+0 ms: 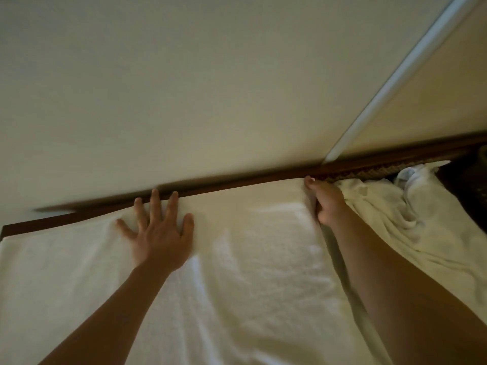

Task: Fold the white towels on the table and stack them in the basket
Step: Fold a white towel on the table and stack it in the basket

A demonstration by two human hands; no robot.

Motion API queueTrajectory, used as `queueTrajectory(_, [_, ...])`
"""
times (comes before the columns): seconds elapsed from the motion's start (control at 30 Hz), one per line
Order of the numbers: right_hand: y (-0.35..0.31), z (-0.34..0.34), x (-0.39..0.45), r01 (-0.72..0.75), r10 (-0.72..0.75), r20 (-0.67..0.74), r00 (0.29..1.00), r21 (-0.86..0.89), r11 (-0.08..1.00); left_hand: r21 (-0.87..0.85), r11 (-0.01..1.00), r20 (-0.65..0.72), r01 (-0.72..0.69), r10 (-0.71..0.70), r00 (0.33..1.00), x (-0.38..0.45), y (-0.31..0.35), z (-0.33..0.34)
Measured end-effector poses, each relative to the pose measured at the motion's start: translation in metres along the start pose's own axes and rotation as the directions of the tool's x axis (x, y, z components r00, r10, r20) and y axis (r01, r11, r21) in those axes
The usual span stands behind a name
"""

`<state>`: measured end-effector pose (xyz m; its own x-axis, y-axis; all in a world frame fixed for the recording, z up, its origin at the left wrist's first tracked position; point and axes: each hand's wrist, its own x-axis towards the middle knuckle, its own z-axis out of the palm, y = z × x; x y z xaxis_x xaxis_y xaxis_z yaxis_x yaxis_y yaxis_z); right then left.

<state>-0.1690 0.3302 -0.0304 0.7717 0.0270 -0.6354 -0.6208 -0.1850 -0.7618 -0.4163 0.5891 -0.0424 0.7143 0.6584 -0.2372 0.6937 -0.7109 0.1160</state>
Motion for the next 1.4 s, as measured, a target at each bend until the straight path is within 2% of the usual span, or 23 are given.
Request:
queueTrajectory(0.07, [0.0,-0.004,0.008,0.251,-0.268,-0.145,0.952,-0.126,0.96,0.01,1.0,0.004,-0.008,0.008,1.0,0.003,0.003,-0.002])
queueTrajectory(0.1, [-0.002,-0.004,0.01,0.343,-0.373,-0.168,0.912,-0.184,0.921,0.013,1.0,-0.002,-0.012,0.012,1.0,0.005,0.004,-0.002])
queueTrajectory(0.2, [-0.012,0.0,0.025,0.47,-0.538,-0.147,0.83,-0.337,0.816,-0.022,1.0,-0.058,-0.002,0.001,0.998,0.012,0.008,-0.003])
queueTrajectory(0.3, [-0.014,0.007,0.045,0.447,-0.564,-0.147,0.812,-0.463,0.765,-0.086,0.996,-0.119,0.003,-0.013,0.993,0.018,0.009,-0.003])
queueTrajectory(0.4, [-0.015,0.011,0.044,0.399,-0.582,-0.146,0.8,-0.594,0.698,-0.239,0.968,-0.24,-0.077,0.018,0.971,0.015,0.006,-0.006])
queueTrajectory(0.47, [-0.016,0.016,0.025,0.314,-0.595,-0.21,0.776,-0.689,0.653,-0.231,0.96,-0.307,-0.157,0.081,0.948,0.005,0.008,-0.005])
queueTrajectory(0.5, [-0.014,0.021,0.013,0.294,-0.629,-0.223,0.745,-0.736,0.61,-0.204,0.962,-0.296,-0.182,0.117,0.948,-0.001,0.015,-0.005])
queueTrajectory(0.53, [-0.009,0.029,-0.001,0.332,-0.702,-0.173,0.69,-0.787,0.52,-0.168,0.965,-0.253,-0.2,0.154,0.955,-0.006,0.027,-0.003])
queueTrajectory(0.57, [-0.002,0.039,-0.017,0.409,-0.771,-0.047,0.635,-0.826,0.388,-0.128,0.967,-0.194,-0.222,0.195,0.961,-0.012,0.041,-0.001])
queueTrajectory(0.6, [0.008,0.05,-0.031,0.49,-0.777,0.129,0.616,-0.835,0.249,-0.089,0.963,-0.138,-0.256,0.242,0.96,-0.017,0.057,0.002])
queueTrajectory(0.63, [0.019,0.06,-0.041,0.547,-0.717,0.296,0.632,-0.825,0.141,-0.05,0.953,-0.091,-0.297,0.292,0.952,-0.021,0.072,0.006])
queueTrajectory(0.67, [0.03,0.067,-0.047,0.56,-0.629,0.402,0.665,-0.826,0.064,-0.012,0.944,-0.053,-0.33,0.329,0.943,-0.024,0.084,0.012])
queueTrajectory(0.7, [0.037,0.068,-0.046,0.54,-0.548,0.445,0.708,-0.841,0.014,0.015,0.938,-0.026,-0.347,0.347,0.937,-0.024,0.091,0.015])
queueTrajectory(0.8, [0.042,0.055,-0.032,0.458,-0.481,0.389,0.786,-0.888,0.03,0.07,0.944,0.005,-0.322,0.323,0.947,-0.013,0.079,0.012])
queueTrajectory(0.93, [0.031,0.039,-0.018,0.351,-0.467,0.236,0.852,-0.92,0.175,0.073,0.975,0.003,-0.211,0.211,0.977,0.002,0.023,0.002])
queueTrajectory(1.1, [0.029,0.039,-0.02,0.361,-0.46,0.24,0.855,-0.912,0.195,0.048,0.999,-0.011,0.011,-0.01,1.0,0.003,-0.073,-0.01])
queueTrajectory(1.17, [0.028,0.041,-0.022,0.338,-0.468,0.223,0.855,-0.924,0.178,0.03,0.987,0.002,0.157,-0.157,0.988,0.0,-0.103,-0.019])
queueTrajectory(1.23, [0.029,0.046,-0.029,0.264,-0.486,0.169,0.858,-0.955,0.135,-0.028,0.961,-0.006,0.274,-0.274,0.962,-0.006,-0.107,-0.023])
queueTrajectory(1.27, [0.032,0.056,-0.041,0.263,-0.502,0.177,0.846,-0.959,0.105,-0.046,0.961,-0.028,0.273,-0.274,0.961,-0.015,-0.101,-0.023])
queueTrajectory(1.3, [0.038,0.067,-0.056,0.302,-0.521,0.224,0.824,-0.951,0.07,-0.057,0.977,-0.042,0.206,-0.209,0.977,-0.025,-0.086,-0.021])
queueTrajectory(1.4, [0.068,0.111,-0.11,0.546,-0.487,0.508,0.71,-0.835,-0.075,-0.014,0.994,0.028,-0.112,0.113,0.993,-0.061,-0.038,-0.007])
